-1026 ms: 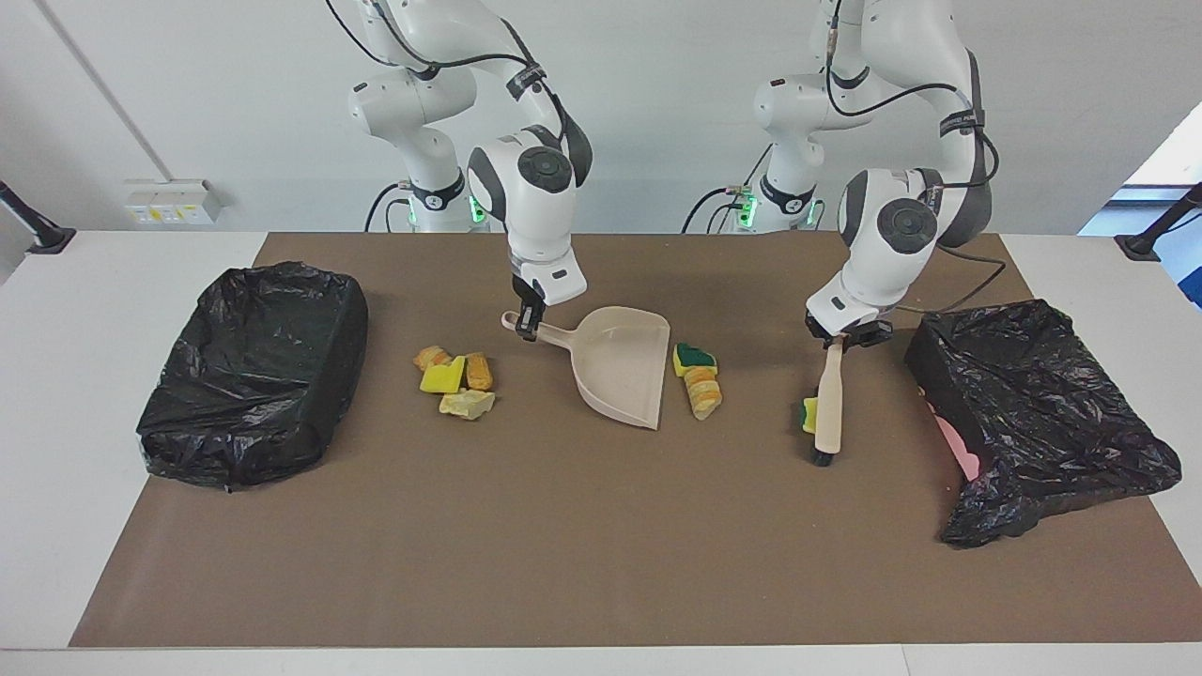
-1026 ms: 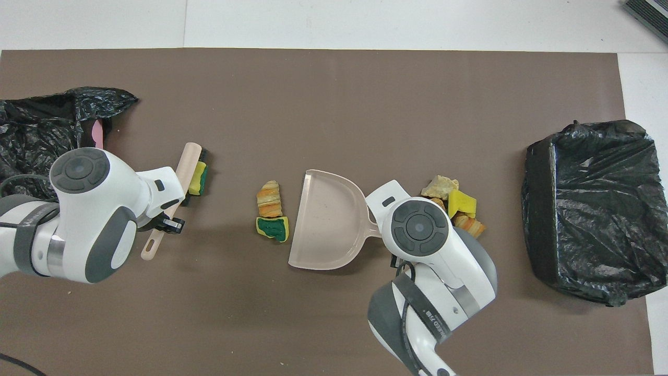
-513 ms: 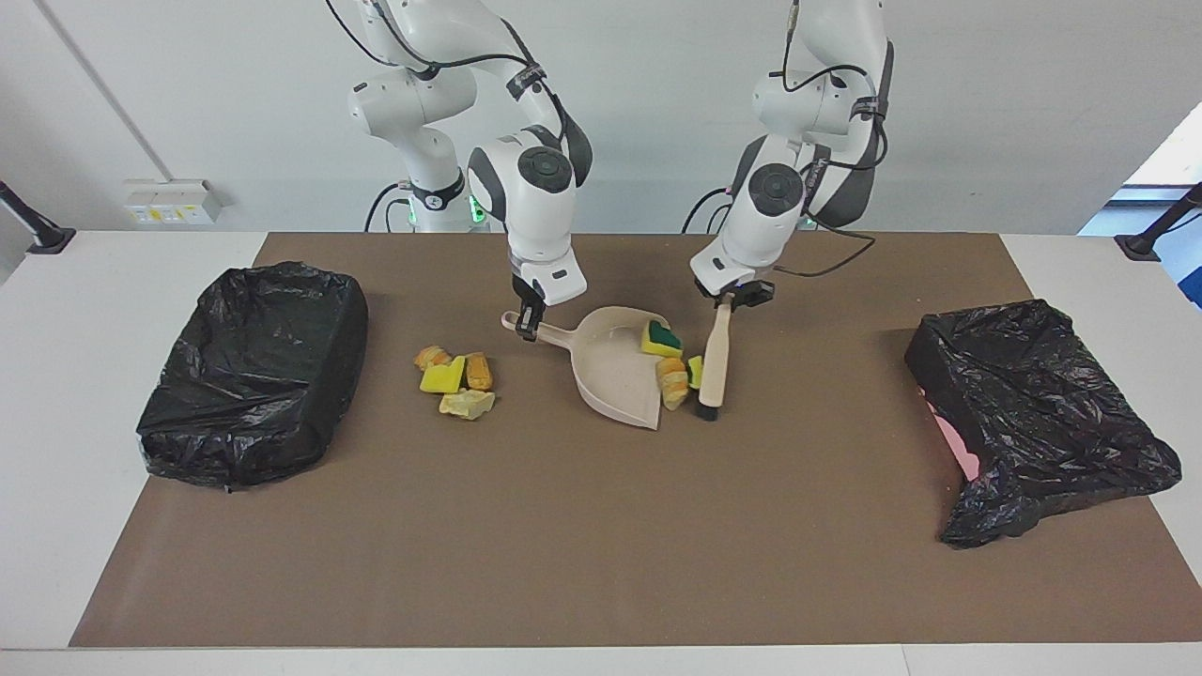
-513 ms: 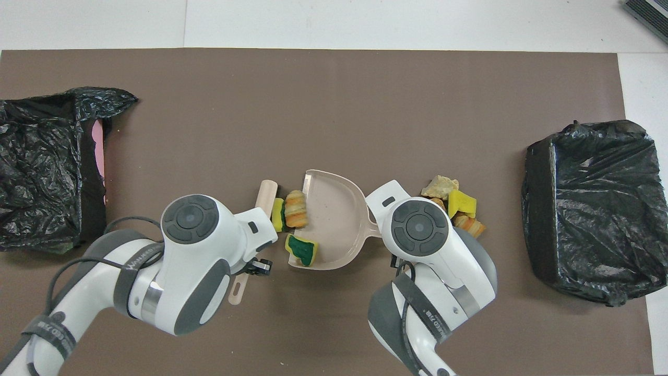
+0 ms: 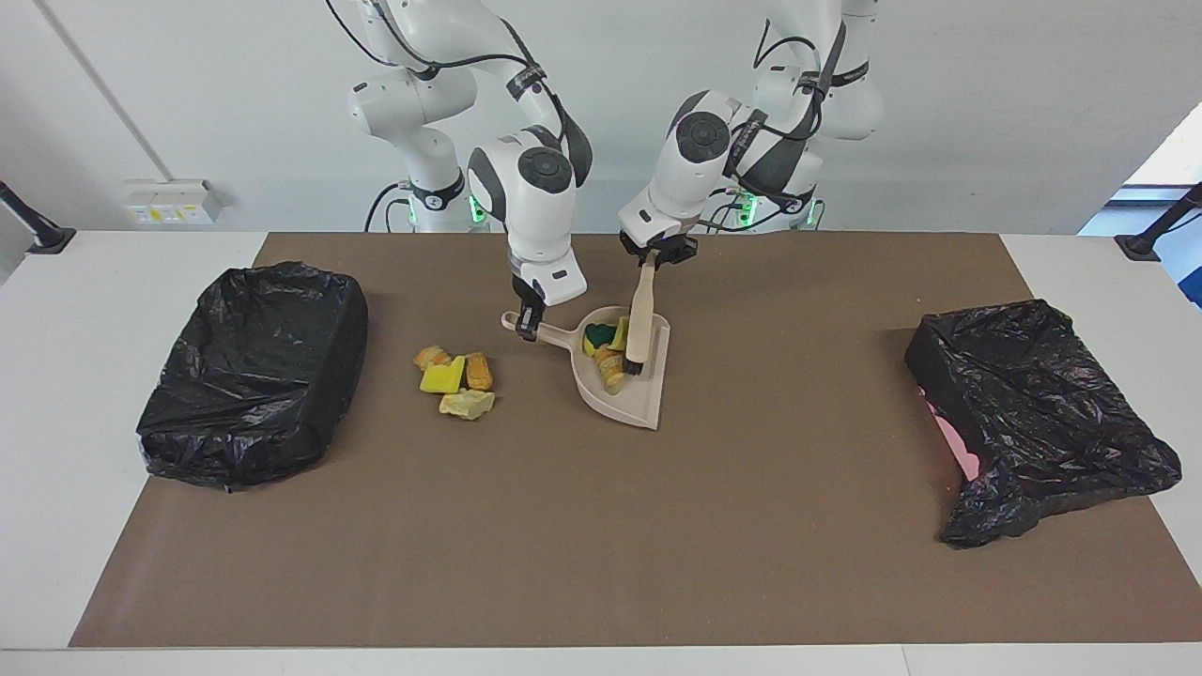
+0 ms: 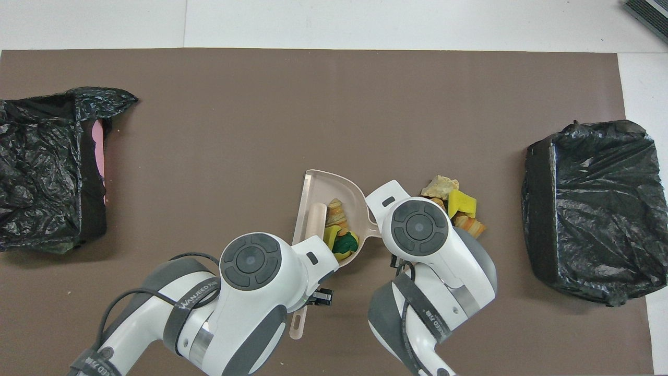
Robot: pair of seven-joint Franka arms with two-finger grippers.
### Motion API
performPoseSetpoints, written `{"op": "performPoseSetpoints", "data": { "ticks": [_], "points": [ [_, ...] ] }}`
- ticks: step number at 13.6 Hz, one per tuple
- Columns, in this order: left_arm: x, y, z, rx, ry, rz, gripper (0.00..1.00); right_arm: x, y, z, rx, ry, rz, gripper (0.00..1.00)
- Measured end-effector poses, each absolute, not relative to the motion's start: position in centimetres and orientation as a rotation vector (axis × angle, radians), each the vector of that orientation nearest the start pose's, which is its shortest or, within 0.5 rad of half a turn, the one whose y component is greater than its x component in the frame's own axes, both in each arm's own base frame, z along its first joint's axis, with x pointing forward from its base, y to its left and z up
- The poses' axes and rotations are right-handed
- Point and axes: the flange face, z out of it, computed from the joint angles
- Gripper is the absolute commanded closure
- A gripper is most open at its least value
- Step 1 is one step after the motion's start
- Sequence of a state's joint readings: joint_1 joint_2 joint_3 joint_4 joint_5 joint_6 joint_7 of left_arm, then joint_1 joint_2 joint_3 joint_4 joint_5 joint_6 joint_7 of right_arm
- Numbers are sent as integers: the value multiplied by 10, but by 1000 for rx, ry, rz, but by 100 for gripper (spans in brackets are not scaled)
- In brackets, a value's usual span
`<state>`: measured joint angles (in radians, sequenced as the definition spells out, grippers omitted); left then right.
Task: Sweep and dump trash in bin
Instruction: 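Sweep the nearby crumbs and sponge into the dustpan with the left gripper, then carry the loaded dustpan over the black bag with the right gripper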
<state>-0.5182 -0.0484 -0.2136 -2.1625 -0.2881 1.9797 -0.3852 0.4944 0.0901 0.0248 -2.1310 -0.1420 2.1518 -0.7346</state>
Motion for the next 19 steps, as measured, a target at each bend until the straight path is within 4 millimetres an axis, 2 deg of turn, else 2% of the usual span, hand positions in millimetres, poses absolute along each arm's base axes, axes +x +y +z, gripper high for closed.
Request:
{"op": "performPoseSetpoints", "data": {
  "ticks": [2,5,10,12,15,17,19],
  "points": [
    [379,-344,430,-3234,304,397,100,478,266,361,-2547,-2010,131,100],
    [373,-336,452,-3218,196,392,100,478,266,361,-2547,-2010,131,100],
    [357,-340,453,-3162,48,430,100,478,266,362,-2548,-2009,129,100],
    [343,-341,447,-3134,17,445,100,480,261,368,-2560,-1996,137,100],
    [299,-352,418,-3076,26,465,100,487,226,393,-2576,-1975,195,100],
    [265,-364,397,-3070,6,414,100,492,184,418,-2559,-1979,240,100],
    [229,-376,375,-3070,14,362,100,497,127,447,-2543,-1979,252,100]
  ]
}}
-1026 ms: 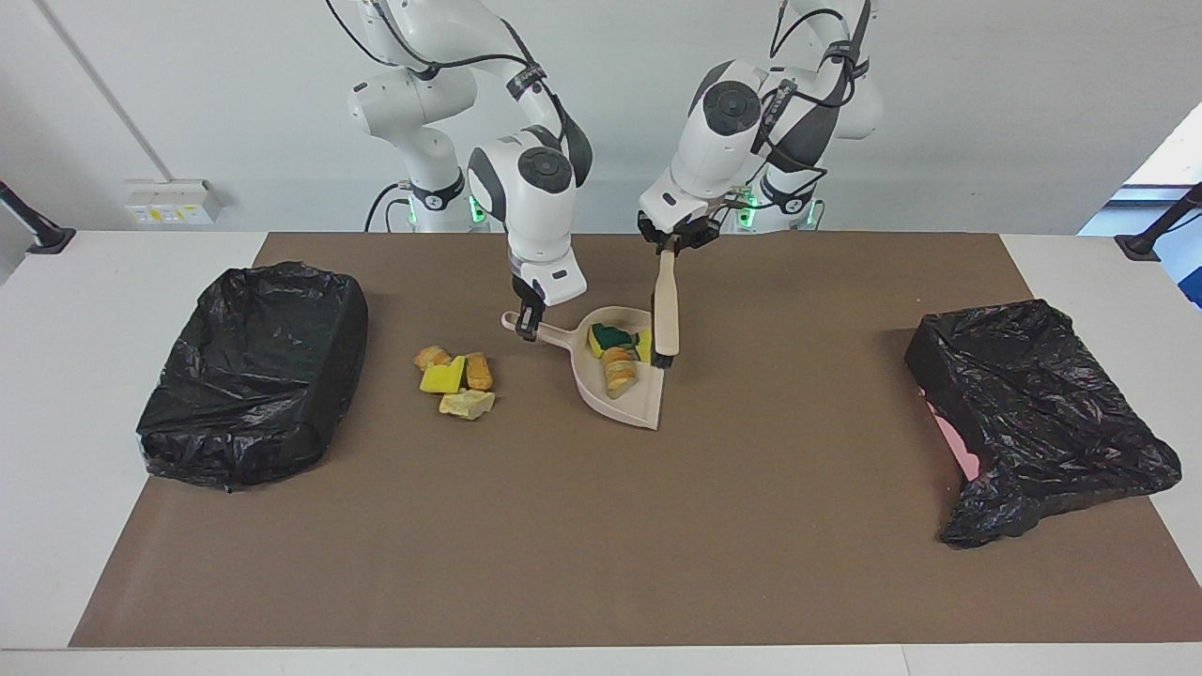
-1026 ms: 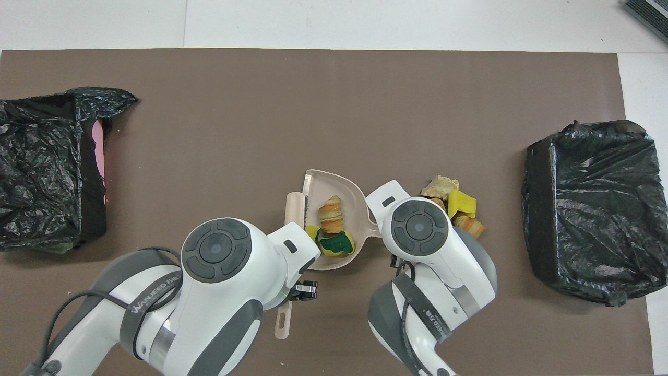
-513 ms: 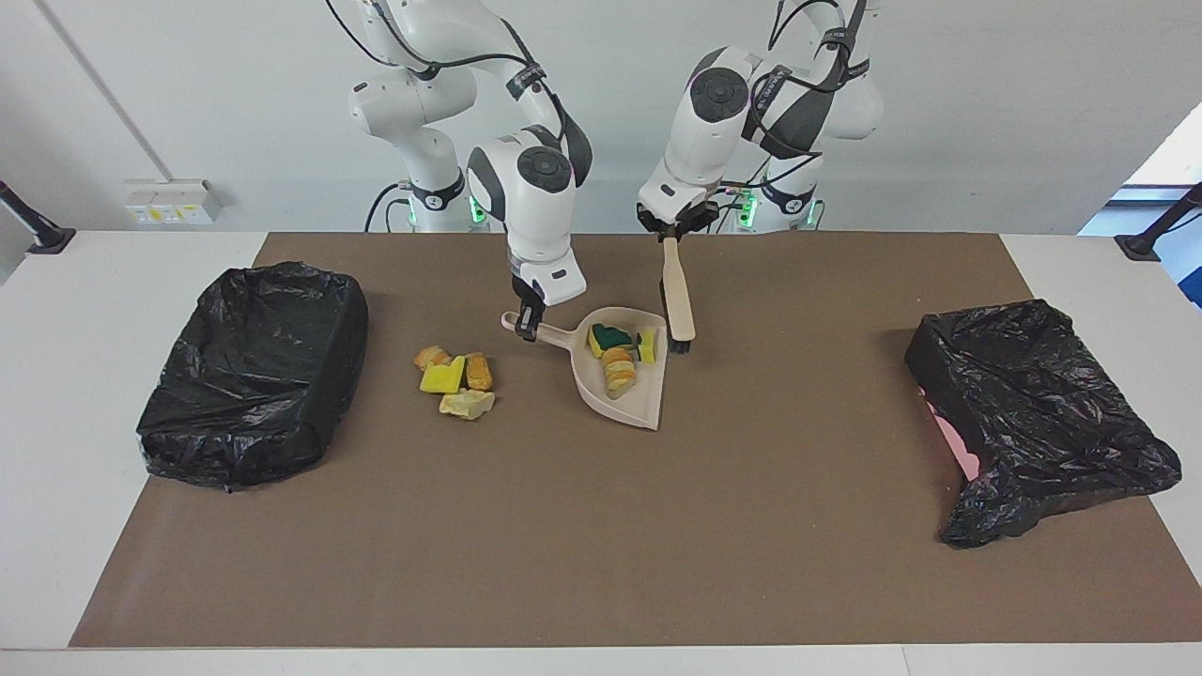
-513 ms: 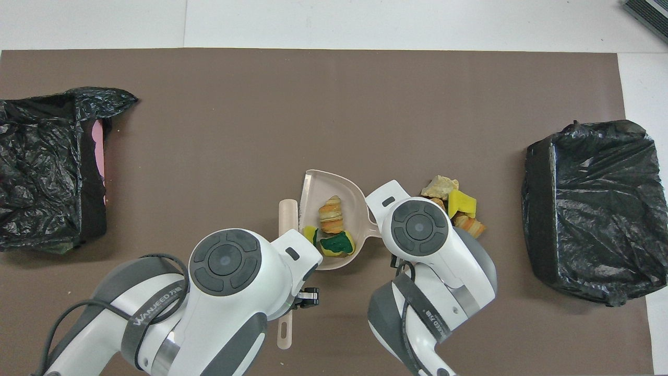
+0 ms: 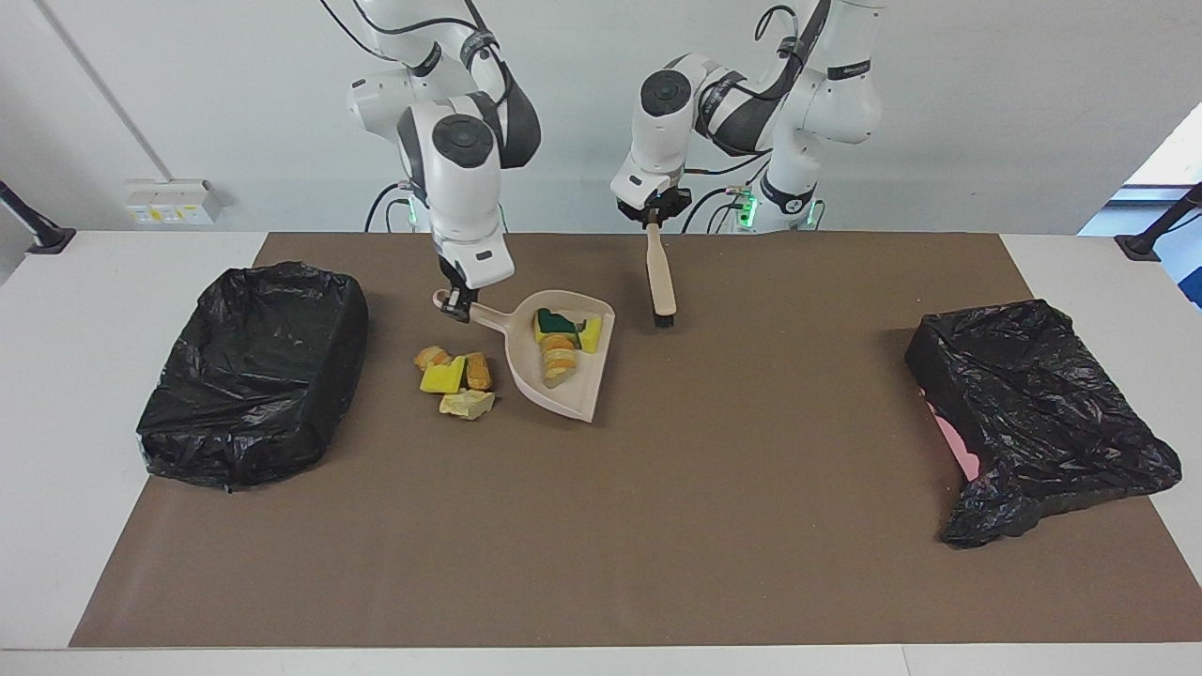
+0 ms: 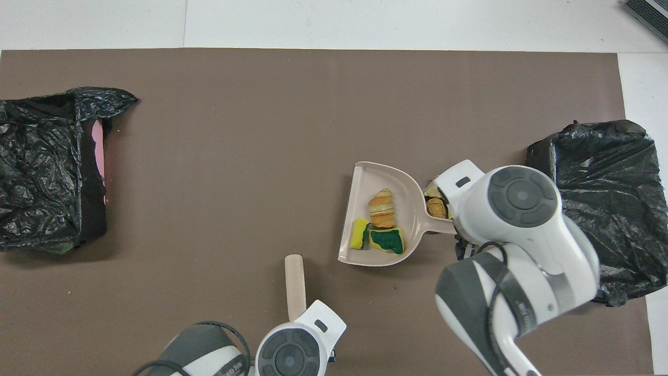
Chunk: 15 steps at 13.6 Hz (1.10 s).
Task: Sweep and dump trash in bin
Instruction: 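Carry the loaded dustpan over the black bag with the right gripper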
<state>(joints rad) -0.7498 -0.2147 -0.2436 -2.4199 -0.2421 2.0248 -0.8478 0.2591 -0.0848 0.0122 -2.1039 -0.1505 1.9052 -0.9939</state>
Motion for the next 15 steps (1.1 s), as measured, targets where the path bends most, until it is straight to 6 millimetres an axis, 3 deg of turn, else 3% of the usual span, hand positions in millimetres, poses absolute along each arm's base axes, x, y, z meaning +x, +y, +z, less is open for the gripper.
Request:
{"op": "performPoseSetpoints", "data": {
  "ticks": [2,5,8,10,12,14,15],
  "points": [
    [199,-386,359,-3078,15,317,100,499,65,472,-2553,-1959,234,100],
    [166,-400,357,-3084,48,287,100,500,-28,505,-2589,-1940,172,100],
    [159,-403,355,-3097,60,269,100,493,-130,538,-2700,-1848,105,100],
    [158,-400,346,-3086,55,275,98,488,-187,553,-2763,-1834,37,100],
    [160,-400,334,-3084,48,279,59,494,-217,563,-2785,-1858,12,100],
    [162,-402,328,-3079,43,287,8,500,-245,562,-2751,-1914,30,100],
    [163,-402,327,-3078,39,290,0,501,-266,553,-2729,-1955,41,100]
  ]
}}
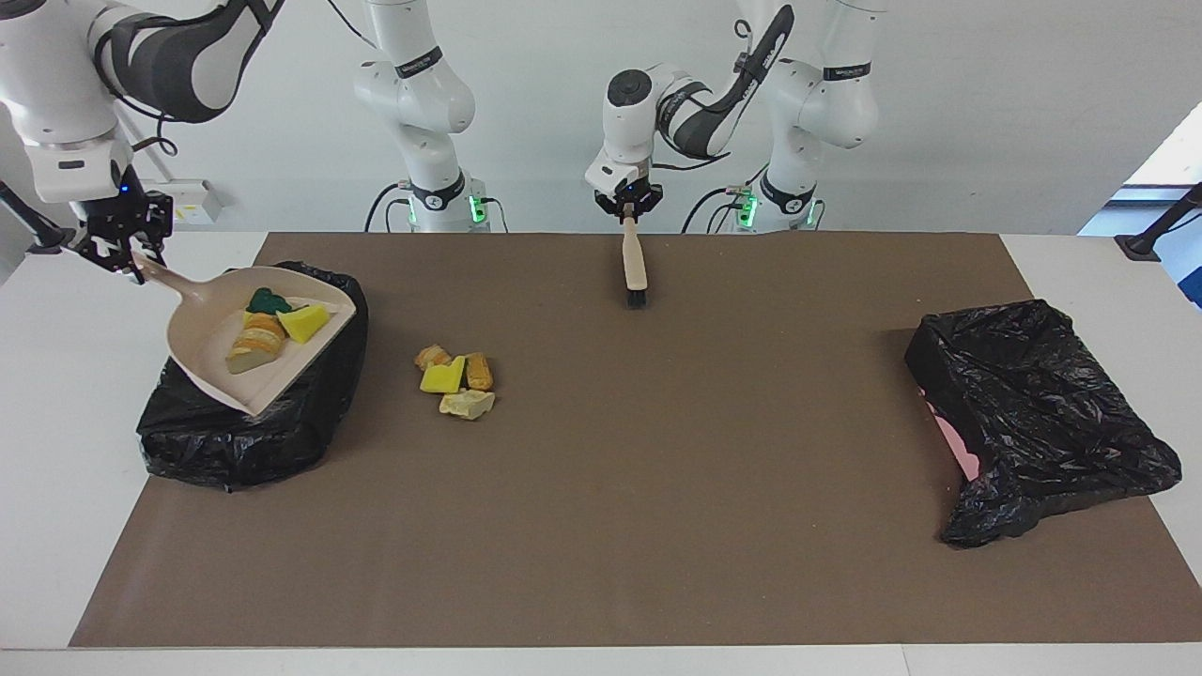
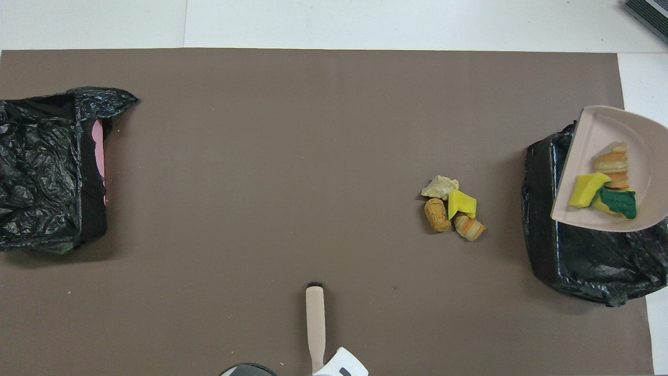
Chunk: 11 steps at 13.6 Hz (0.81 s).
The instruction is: Sweep and dump trash in bin
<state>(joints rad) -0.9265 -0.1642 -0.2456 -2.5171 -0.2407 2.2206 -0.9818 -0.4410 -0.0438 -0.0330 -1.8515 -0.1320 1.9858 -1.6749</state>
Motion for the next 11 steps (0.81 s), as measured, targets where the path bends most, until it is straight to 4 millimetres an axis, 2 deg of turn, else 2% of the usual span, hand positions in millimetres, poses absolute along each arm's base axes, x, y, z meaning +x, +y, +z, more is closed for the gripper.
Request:
{"op": "performPoseSetpoints", "data": {
  "ticks": [2,4,8,11],
  "points": [
    [170,-405,333,-3093,27,286,0,495,-310,534,-2680,-2048,63,100],
    [196,-408,353,-3116,28,281,0,490,-330,521,-2572,-2172,142,100],
    [293,-391,426,-3162,126,126,0,499,-319,521,-2324,-2451,409,100],
    [370,-356,488,-3212,157,-38,0,508,-304,520,-2208,-2557,569,100]
  ]
}}
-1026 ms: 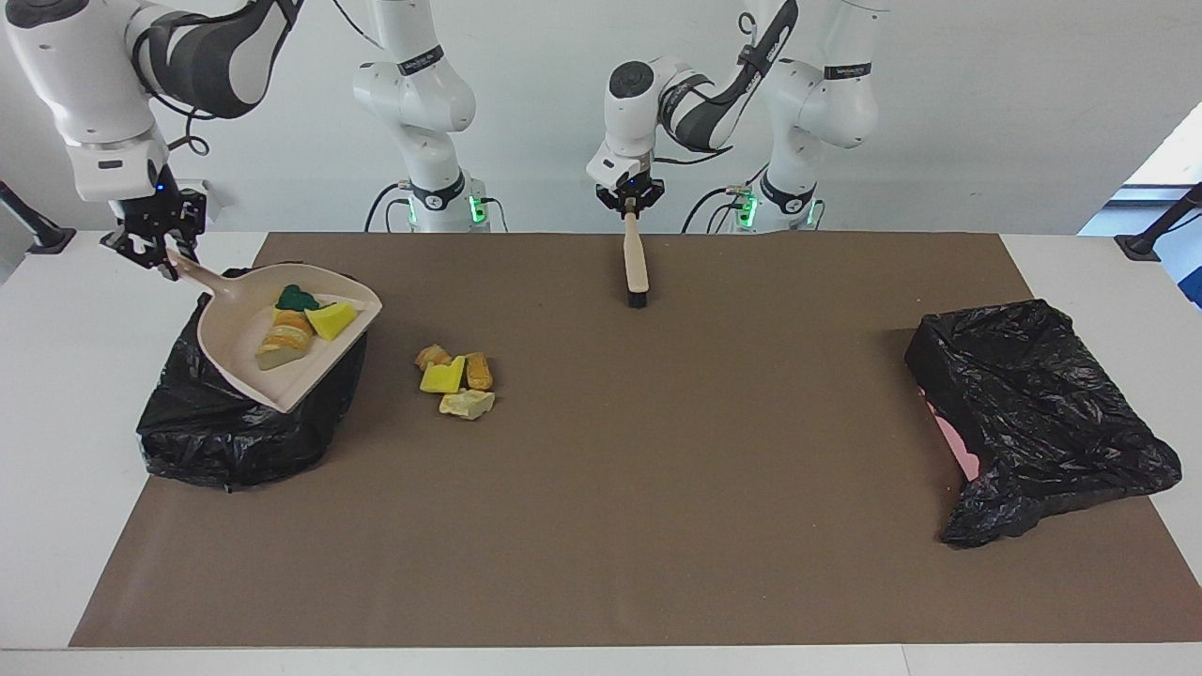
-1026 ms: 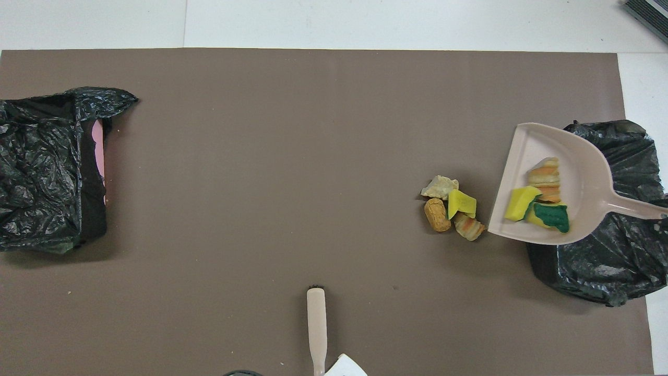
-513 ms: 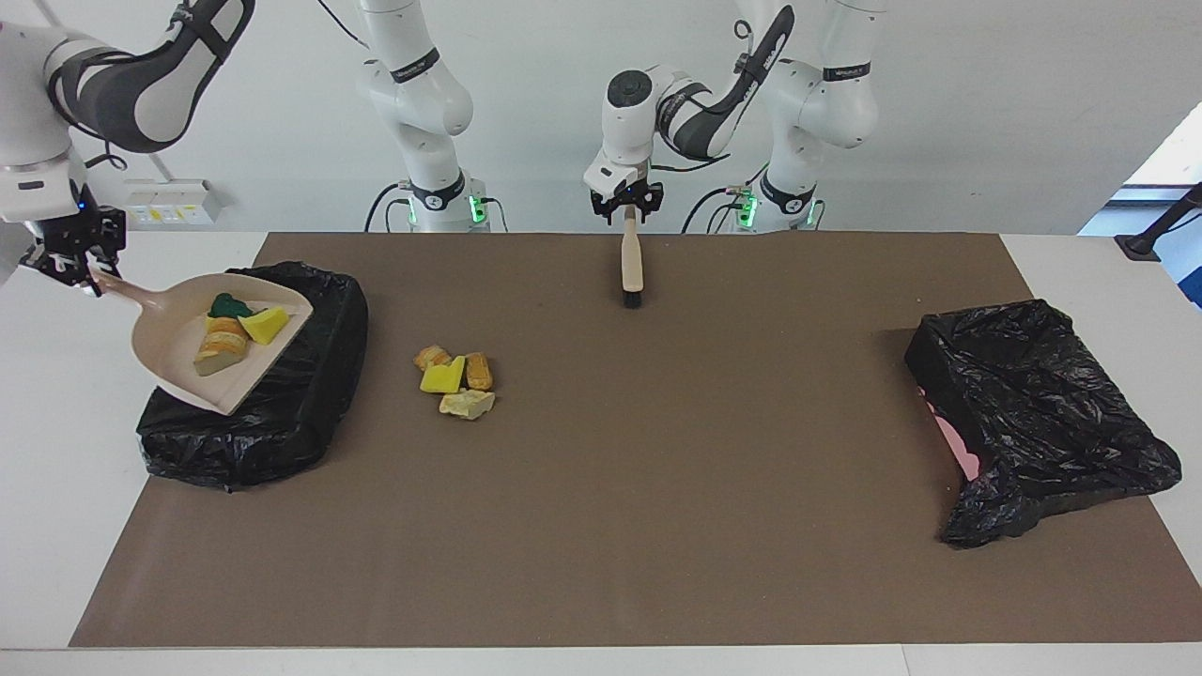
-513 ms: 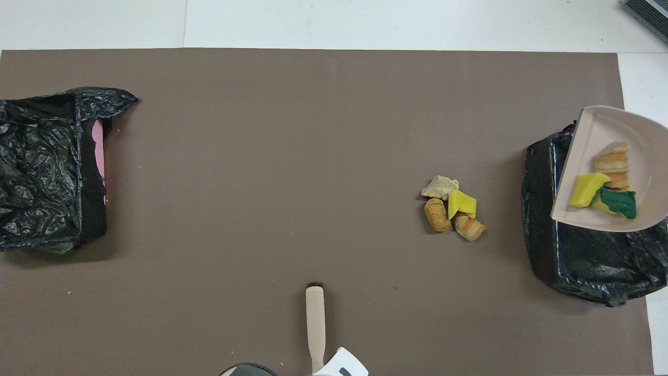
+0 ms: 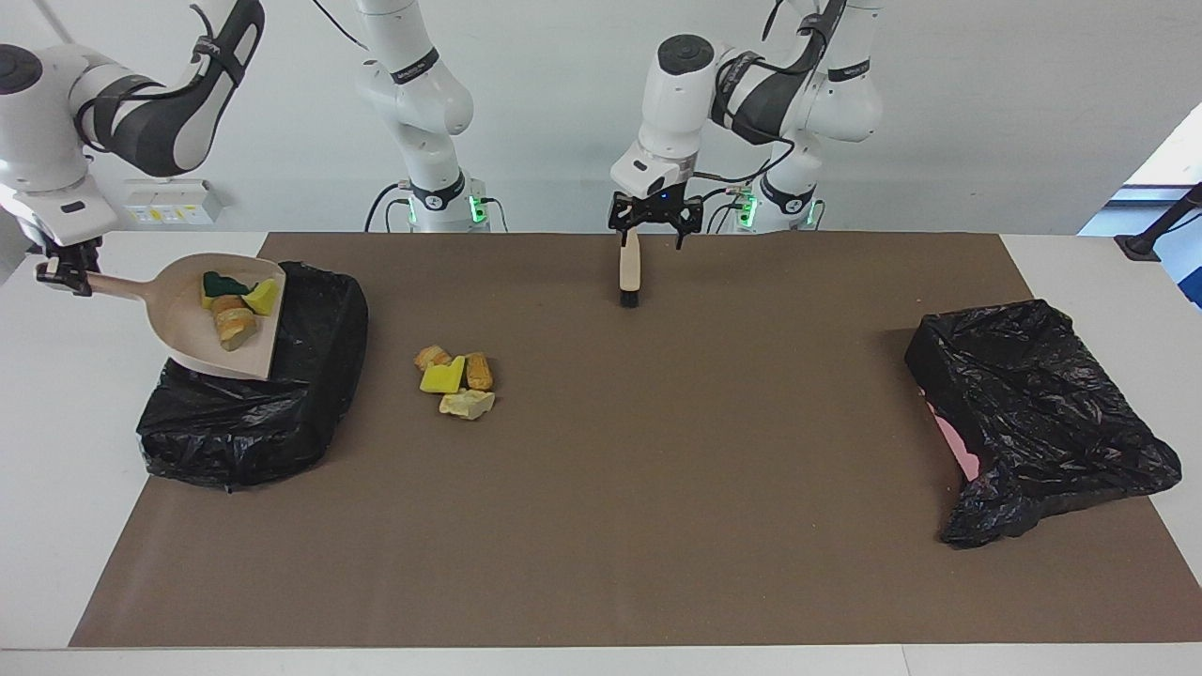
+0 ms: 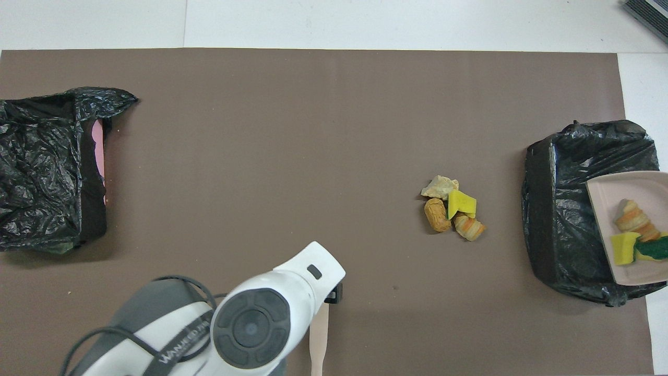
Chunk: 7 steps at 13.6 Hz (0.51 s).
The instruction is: Sweep and dump trash in bin
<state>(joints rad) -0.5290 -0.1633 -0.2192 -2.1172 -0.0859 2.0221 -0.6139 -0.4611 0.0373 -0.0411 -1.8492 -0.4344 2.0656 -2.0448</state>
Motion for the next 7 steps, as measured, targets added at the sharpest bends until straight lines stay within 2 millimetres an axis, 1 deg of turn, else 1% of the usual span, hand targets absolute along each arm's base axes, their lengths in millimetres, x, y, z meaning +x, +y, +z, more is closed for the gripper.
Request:
{"op": "performPoseSetpoints", "data": {
  "ticks": [2,3,5,7],
  "points": [
    [411,-322,529,-3199,222,-83,0,517,-290,522,1770,2158,-526,100],
    [426,-308,546,-3188,236,-94,0,521,-279,525,1734,2166,-554,100],
    [453,-284,575,-3176,253,-111,0,526,-255,538,1689,2127,-629,100],
    [480,-255,603,-3178,260,-137,0,527,-239,547,1669,2100,-662,100]
  ]
}}
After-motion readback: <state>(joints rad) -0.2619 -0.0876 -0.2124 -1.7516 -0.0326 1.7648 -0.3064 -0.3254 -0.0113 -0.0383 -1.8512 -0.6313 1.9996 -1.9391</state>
